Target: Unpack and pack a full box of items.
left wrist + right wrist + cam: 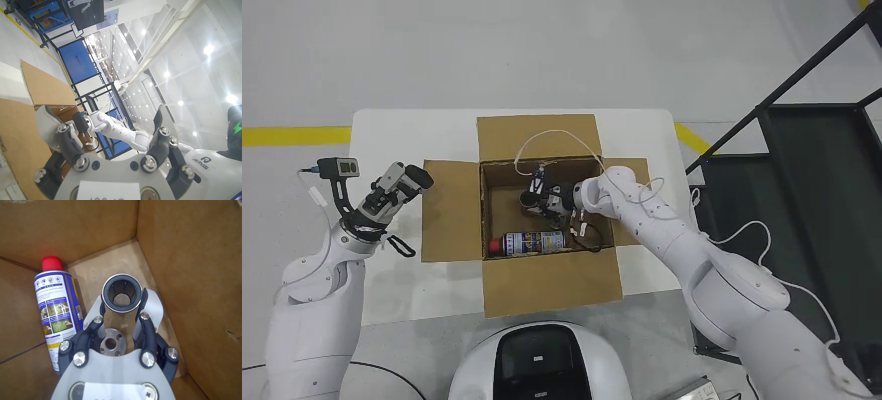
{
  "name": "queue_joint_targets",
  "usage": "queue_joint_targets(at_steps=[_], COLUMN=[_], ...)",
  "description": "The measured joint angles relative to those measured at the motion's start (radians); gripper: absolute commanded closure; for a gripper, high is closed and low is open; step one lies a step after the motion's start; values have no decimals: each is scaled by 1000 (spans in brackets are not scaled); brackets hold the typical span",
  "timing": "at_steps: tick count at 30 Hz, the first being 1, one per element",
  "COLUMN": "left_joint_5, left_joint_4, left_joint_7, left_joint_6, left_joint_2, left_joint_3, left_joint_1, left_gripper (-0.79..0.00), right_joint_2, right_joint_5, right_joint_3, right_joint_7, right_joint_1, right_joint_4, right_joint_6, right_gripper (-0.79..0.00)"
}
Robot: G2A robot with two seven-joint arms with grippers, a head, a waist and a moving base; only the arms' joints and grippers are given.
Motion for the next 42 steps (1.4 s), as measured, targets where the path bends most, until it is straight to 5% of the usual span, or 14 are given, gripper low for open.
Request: queue_joint_targets(at_steps=[7, 16, 24, 32, 42], left_joint_5=[0, 0, 0, 40, 130], left_joint_4=[0, 0, 0, -19, 45], left_joint_7=[0, 0, 0, 21, -14], left_joint_6=[0, 0, 0, 21, 37], left_joint_2=[0, 0, 0, 4, 26], left_joint_3=[0, 0, 0, -7, -65], left_joint_1=[0, 0, 0, 2, -36], left_gripper=[-785, -785, -785, -785, -785], right_joint_2=[2, 84, 223, 332, 407], right_joint_5=[-45, -146, -117, 95, 431], right_joint_3=[7, 82, 304, 564, 733], right_joint_7=[-95, -209, -86, 135, 274], right_joint_1=[5, -51, -255, -538, -689], right_joint_4=[-6, -180, -583, -952, -1009], right_joint_6=[-35, -93, -162, -224, -223], right_gripper=[-785, -785, -785, -785, -785])
